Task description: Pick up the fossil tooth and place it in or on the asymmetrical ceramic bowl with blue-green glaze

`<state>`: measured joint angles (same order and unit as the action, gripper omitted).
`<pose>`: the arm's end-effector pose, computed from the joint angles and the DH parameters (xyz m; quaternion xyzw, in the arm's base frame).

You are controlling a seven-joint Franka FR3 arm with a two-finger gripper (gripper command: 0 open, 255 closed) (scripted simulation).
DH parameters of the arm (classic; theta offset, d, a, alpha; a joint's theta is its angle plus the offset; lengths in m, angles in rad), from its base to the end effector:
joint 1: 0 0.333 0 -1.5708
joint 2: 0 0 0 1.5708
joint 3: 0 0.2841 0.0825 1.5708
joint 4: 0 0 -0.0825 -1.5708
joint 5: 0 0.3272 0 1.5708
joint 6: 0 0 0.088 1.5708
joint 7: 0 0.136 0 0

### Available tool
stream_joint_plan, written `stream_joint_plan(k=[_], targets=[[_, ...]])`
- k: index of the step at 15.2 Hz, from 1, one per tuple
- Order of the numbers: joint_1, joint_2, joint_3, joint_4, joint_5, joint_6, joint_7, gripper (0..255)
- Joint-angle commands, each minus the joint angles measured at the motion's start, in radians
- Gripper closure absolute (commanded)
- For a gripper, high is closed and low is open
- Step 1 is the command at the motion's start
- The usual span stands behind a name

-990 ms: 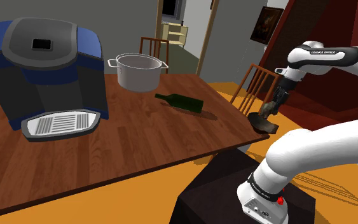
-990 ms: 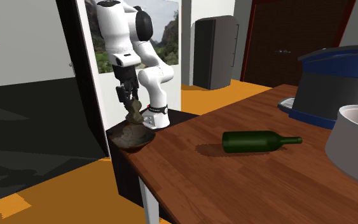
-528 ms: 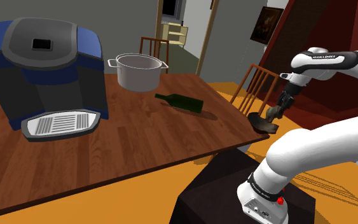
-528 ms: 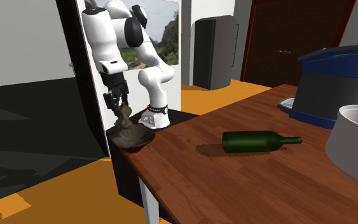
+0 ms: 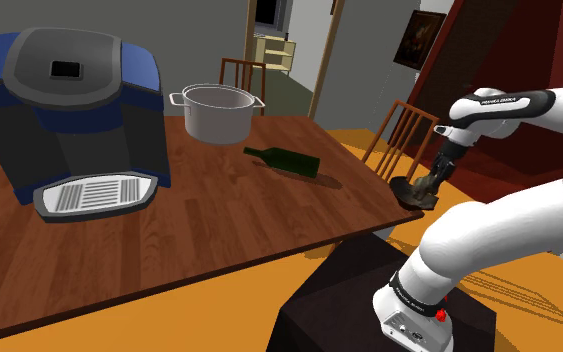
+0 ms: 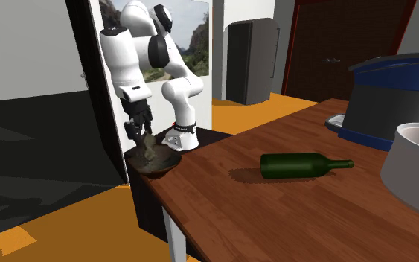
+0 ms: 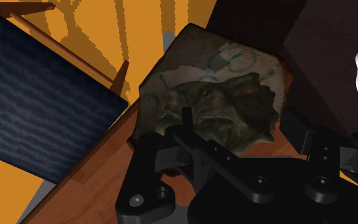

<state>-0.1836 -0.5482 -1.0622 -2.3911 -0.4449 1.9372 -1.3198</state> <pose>0.0913 -0.3858 0.3683 -0.9809 -0.1829 -0.0149 0.0637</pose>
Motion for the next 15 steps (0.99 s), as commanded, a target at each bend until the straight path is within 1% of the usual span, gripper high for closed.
stream_joint_plan(k=[1, 3, 11, 12, 15], targets=[[0.009, 0.014, -0.025, -0.016, -0.004, 0.033, -0.006, 255], [0.021, 0.03, -0.05, -0.033, -0.006, 0.067, -0.01, 255], [0.021, 0.03, -0.05, -0.033, -0.006, 0.067, -0.01, 255], [0.022, 0.03, -0.05, -0.032, -0.005, 0.067, -0.01, 0], [0.023, 0.031, -0.051, -0.031, -0.005, 0.067, -0.01, 0]])
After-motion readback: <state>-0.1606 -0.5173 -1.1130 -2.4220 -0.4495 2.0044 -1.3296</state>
